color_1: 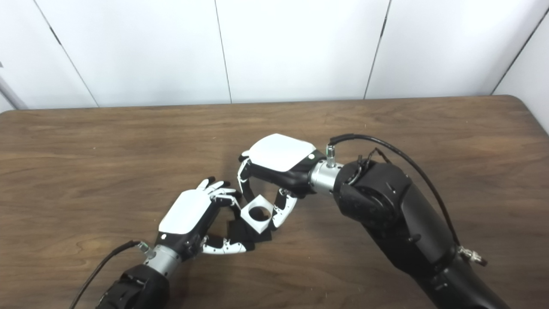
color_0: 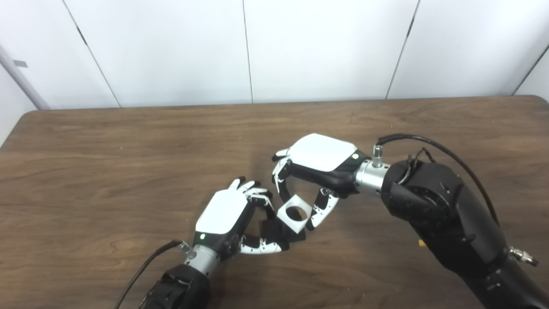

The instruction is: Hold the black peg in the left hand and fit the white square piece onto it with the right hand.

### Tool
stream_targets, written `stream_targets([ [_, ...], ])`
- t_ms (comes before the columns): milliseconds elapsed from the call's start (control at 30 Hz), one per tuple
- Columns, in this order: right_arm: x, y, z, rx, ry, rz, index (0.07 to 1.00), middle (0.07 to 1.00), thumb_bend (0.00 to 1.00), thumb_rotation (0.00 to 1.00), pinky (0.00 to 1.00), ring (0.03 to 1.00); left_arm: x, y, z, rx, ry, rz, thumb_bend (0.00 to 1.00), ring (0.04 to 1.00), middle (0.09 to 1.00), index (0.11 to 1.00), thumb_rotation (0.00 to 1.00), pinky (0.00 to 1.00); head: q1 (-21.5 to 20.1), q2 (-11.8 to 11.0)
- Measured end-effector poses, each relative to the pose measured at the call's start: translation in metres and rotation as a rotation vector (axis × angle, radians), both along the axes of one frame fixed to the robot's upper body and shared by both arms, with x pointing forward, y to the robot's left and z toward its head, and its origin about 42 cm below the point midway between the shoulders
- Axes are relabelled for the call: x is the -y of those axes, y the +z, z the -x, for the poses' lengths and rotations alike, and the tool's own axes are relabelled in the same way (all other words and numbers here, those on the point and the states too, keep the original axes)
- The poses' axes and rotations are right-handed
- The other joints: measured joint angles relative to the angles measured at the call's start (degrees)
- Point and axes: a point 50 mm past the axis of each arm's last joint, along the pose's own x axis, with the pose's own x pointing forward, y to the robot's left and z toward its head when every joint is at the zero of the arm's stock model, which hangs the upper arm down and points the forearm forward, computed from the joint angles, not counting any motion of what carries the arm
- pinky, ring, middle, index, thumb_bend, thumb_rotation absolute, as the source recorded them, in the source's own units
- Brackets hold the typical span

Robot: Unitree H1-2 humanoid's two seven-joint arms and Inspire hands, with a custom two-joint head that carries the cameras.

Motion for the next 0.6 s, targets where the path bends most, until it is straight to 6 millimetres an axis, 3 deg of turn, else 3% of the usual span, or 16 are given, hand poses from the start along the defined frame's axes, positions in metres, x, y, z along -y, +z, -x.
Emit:
stream_targets([
  [600, -0.0050, -0.0060, 0.0003, -0.003, 0.003, -0.010, 0.483, 0.759, 0.52, 0.13, 0.88, 0.907, 0.0020, -0.0012, -0.0004, -0.004, 0.001, 0.005, 0.52, 0.912, 0.791, 0.488, 0.06, 1.00, 0.35, -0.18],
])
